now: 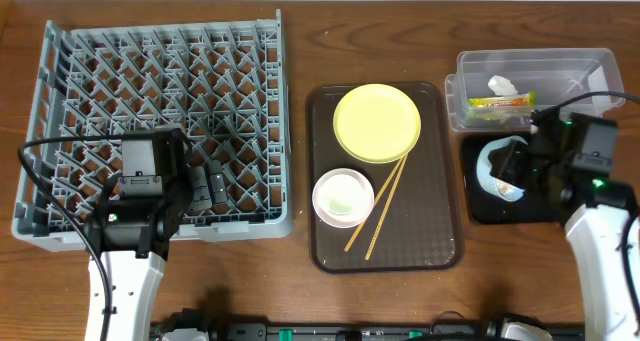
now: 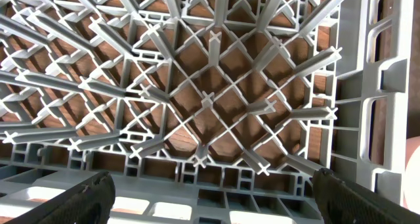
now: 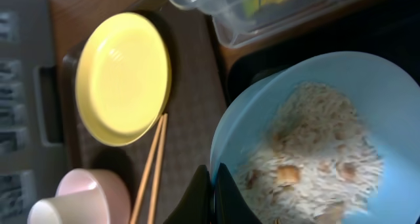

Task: Sort waste into correct bins and load items into the dishwasher rack
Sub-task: 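Tip the blue bowl over the black tray to pour out the rice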

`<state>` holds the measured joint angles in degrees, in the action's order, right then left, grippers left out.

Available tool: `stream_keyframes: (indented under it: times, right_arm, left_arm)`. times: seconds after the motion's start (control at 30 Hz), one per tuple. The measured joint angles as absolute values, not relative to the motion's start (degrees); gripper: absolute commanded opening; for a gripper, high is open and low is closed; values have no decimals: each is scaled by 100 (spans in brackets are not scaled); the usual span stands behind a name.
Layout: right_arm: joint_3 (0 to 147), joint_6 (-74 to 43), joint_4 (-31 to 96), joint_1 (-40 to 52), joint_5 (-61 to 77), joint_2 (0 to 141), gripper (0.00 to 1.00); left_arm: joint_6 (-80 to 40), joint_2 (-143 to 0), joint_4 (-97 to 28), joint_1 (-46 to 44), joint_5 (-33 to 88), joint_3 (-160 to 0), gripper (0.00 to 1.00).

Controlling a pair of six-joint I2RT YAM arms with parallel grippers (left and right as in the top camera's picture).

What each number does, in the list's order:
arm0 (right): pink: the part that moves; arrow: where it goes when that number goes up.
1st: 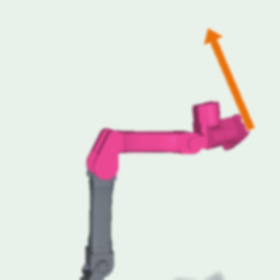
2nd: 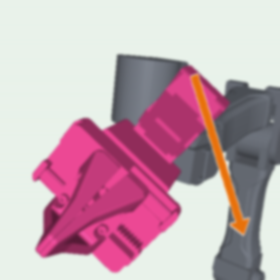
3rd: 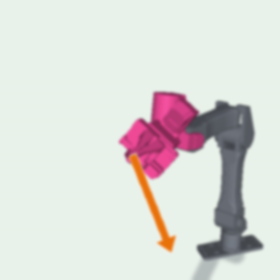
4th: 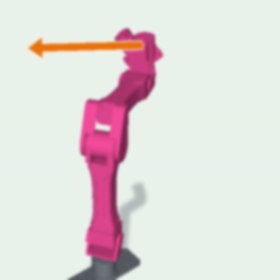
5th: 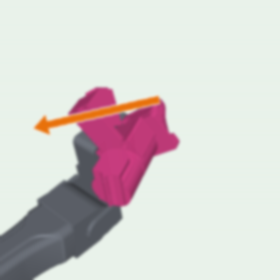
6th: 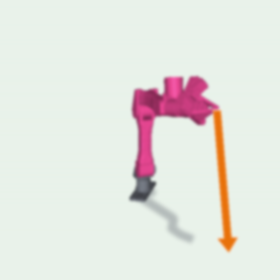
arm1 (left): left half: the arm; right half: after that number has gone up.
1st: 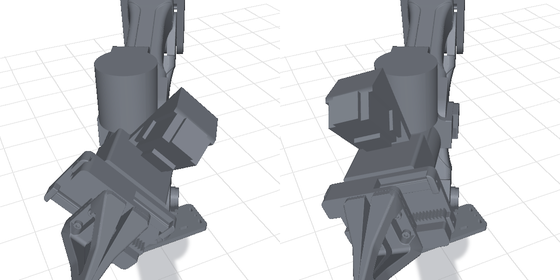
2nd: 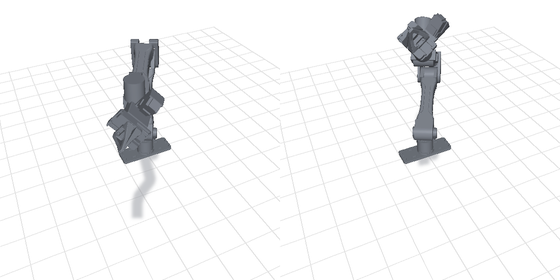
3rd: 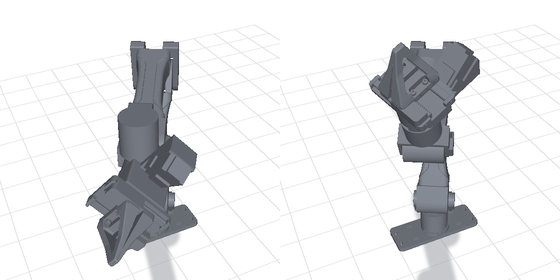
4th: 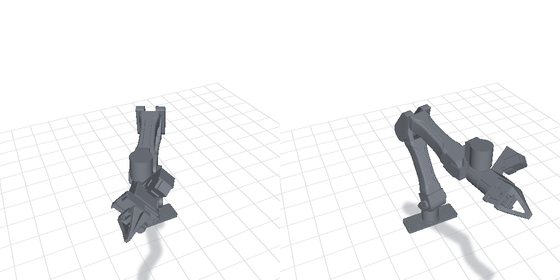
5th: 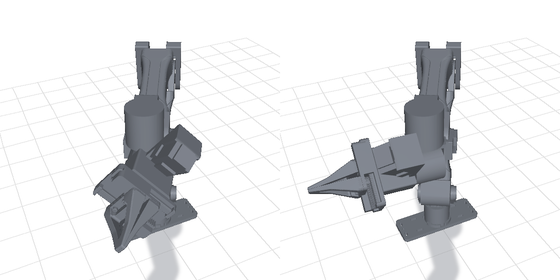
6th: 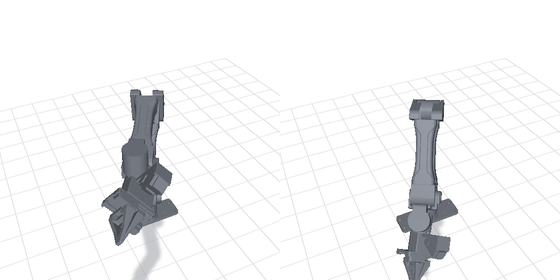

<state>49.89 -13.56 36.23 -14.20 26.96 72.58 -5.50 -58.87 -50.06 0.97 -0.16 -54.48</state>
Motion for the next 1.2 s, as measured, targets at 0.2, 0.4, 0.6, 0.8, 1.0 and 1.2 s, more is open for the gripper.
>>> stream_keyframes:
  times: [0.2, 0.4, 0.6, 0.8, 1.0, 1.2]
  right_arm:
    - [4989, -659, 3629, -2152, 4198, 7819, 1]
    - [4989, -377, 3632, -2731, 5321, 8287, 1]
    - [4989, -309, 3516, -3288, 6165, 8641, 1]
    - [4989, -298, 3127, -3804, 7094, 8949, 1]
    - [4998, -390, 2624, -4401, 7787, 9362, 1]
    - [5013, -624, 2215, -4661, 8335, 9793, 1]
  left_arm:
    - [-550, -5922, -5002, 97, -19, -5448, 98]
    - [-550, -5927, -4998, 97, -19, -5448, 98]
    - [-550, -5927, -4998, 97, -19, -5448, 98]
    - [-550, -5927, -4998, 97, -19, -5448, 98]
    - [-550, -5927, -4998, 97, -19, -5448, 98]
    - [-550, -5927, -4995, 97, -19, -5448, 98]
